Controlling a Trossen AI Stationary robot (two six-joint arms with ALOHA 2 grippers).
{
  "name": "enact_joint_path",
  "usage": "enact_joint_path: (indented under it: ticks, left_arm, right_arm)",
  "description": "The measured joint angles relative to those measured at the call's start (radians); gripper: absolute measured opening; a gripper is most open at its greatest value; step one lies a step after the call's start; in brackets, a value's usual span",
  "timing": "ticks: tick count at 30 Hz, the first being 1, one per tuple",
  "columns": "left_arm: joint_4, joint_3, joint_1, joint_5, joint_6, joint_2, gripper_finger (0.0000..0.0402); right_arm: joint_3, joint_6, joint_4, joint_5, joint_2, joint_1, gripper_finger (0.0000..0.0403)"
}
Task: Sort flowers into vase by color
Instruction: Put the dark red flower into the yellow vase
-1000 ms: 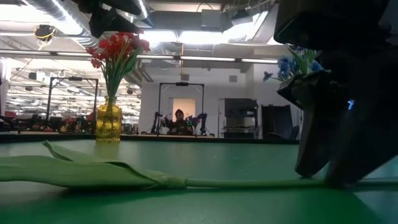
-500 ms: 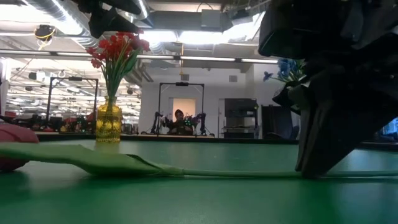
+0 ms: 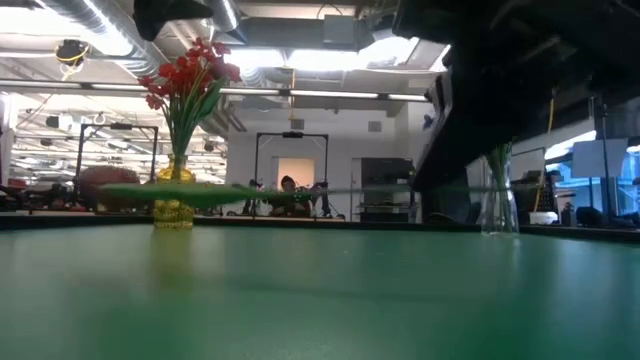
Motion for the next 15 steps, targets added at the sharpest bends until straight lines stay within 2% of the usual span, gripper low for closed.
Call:
enact_joint_path:
  ticks: [7, 15]
  left_arm:
    - [-0.001, 0.000, -0.040, -0.012, 0.001, -0.032, 0.0234]
    - [0.042, 0.000, -0.097, -0.054, 0.081, -0.114, 0.0234]
  right_arm:
    - [0.002, -0.015, 0.031, 0.036, -0.025, -0.016, 0.0000]
    - [0.002, -0.009, 0.022, 0.187, -0.121, -0.014, 0.0000]
